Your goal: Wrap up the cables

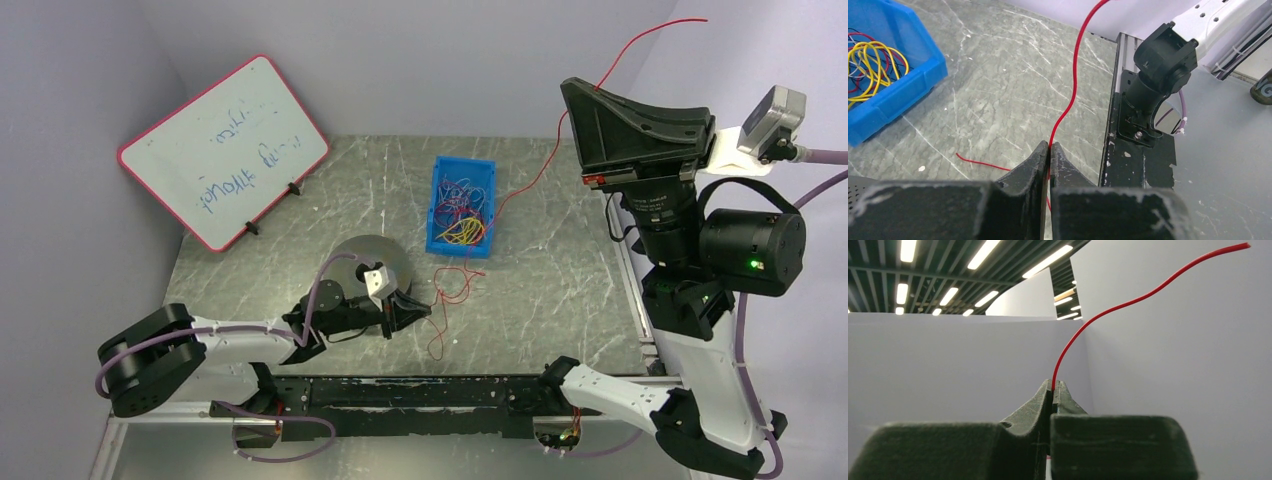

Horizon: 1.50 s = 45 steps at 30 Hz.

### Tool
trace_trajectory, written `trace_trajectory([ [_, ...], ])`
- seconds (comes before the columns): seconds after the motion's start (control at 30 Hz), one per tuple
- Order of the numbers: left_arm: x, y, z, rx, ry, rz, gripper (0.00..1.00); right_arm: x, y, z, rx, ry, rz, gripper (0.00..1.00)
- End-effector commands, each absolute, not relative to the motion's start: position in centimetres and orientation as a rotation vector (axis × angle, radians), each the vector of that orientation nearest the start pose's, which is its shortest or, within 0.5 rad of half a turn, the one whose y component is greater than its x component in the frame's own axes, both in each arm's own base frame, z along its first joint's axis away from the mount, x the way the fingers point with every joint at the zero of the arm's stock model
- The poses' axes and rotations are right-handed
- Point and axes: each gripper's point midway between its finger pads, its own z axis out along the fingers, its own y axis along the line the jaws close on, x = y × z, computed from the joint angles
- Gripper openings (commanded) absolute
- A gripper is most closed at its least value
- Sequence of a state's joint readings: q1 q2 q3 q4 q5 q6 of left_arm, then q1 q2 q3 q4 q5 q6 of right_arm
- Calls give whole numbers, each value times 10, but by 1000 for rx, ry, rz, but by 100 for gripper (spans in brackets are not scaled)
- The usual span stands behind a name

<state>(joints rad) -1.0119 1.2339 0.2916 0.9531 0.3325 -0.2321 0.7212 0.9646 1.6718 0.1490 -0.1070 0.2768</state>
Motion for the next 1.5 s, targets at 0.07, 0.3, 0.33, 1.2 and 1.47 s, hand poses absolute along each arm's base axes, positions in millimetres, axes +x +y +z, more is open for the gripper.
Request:
trace_trajectory([
  [0.07, 137, -345, 170, 842, 1419, -1246, 7, 140, 152, 705, -240, 679, 935, 0],
  [0.3, 139, -344, 160, 823, 1459, -1236, 7, 139, 136, 716, -191, 649, 879, 0],
  [0.33, 139, -344, 159, 825, 1463, -1237, 7, 138, 134, 717, -188, 645, 874, 0],
  [1.2, 136, -345, 149, 836, 1517, -1252, 7, 133, 93, 742, -24, 543, 800, 0],
  [1.47, 136, -351, 145, 868, 1537, -1249, 7, 153, 87, 739, 22, 588, 689, 0],
])
